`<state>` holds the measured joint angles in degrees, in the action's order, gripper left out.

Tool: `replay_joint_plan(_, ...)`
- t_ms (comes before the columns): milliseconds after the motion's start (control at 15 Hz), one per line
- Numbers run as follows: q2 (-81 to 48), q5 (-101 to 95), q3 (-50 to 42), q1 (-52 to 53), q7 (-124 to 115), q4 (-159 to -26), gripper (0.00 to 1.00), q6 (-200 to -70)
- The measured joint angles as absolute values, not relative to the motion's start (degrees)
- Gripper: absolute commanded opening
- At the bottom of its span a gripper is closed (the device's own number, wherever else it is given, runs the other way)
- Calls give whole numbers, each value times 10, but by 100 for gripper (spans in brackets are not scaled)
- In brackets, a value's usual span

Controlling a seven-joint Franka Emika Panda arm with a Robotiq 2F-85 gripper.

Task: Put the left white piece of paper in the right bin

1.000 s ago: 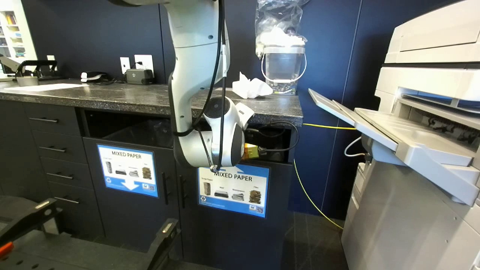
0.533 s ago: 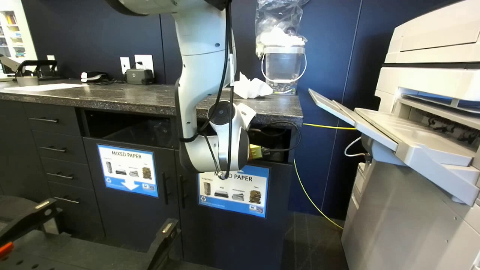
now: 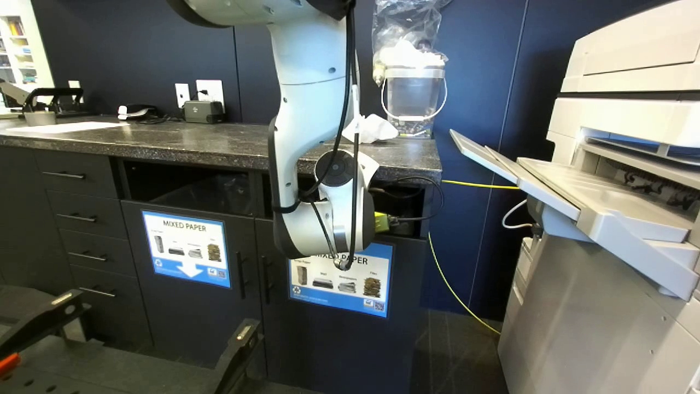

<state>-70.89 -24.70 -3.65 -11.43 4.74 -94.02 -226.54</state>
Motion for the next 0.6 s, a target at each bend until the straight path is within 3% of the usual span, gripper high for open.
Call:
replay_joint_plan(533, -711, -329, -20, -152, 7, -928, 100, -2265)
replay_joint_plan(600, -712, -339, -17, -158, 2, -926, 100, -2265)
